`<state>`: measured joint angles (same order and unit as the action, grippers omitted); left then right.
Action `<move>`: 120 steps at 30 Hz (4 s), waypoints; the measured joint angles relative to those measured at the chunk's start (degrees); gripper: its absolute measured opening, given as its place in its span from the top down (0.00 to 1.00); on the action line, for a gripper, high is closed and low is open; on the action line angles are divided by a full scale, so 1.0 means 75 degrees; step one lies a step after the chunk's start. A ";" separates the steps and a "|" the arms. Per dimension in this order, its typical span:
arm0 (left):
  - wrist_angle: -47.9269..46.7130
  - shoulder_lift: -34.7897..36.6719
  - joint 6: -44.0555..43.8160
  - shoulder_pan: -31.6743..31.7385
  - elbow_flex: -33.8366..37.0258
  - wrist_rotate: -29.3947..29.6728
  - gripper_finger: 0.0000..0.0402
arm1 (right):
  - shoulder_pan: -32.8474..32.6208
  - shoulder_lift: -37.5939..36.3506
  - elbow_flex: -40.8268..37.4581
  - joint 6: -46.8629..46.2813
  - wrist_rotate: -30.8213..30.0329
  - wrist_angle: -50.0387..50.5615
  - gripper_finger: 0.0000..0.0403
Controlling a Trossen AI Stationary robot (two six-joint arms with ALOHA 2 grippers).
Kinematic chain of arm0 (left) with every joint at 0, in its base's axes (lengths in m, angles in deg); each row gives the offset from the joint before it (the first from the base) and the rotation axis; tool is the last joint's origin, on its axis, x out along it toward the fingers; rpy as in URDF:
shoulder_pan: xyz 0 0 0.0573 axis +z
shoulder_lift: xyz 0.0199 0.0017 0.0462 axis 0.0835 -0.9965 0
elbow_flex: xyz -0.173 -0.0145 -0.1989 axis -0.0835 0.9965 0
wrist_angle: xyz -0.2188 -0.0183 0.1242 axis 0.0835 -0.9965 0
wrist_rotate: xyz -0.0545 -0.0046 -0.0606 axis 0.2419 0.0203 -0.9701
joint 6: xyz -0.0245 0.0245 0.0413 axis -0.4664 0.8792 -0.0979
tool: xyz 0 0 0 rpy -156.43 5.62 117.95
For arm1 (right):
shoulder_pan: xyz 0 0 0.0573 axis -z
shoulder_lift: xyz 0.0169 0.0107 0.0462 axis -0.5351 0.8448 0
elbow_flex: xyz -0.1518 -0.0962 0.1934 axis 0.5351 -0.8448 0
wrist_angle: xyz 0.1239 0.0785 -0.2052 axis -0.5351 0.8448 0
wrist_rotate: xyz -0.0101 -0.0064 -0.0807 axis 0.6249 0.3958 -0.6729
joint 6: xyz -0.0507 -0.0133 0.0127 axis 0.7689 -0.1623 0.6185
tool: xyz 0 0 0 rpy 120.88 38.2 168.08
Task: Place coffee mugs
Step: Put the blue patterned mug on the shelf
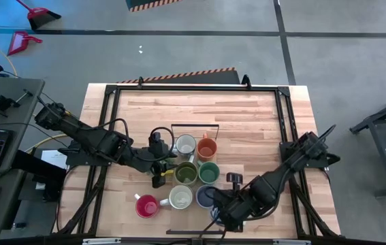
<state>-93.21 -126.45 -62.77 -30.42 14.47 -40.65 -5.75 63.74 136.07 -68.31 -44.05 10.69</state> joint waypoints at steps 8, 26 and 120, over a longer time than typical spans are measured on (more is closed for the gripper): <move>-0.0003 0.0000 0.0000 0.0003 0.0000 -0.0105 0.62 | -0.0143 0.0044 0.0006 -0.0312 -0.0052 -0.0462 1.00; -0.0029 0.0000 0.0003 0.0006 0.0000 -0.0140 0.62 | 0.0170 0.0720 0.0003 0.0720 0.0505 -0.0548 1.00; -0.0012 0.0003 0.0426 0.0015 0.0006 -0.0190 0.62 | 0.0539 0.1140 0.0165 0.1174 0.0231 -0.0387 1.00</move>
<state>-93.29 -126.43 -59.58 -30.31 14.51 -42.07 -1.71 72.29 137.30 -59.50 -42.32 7.78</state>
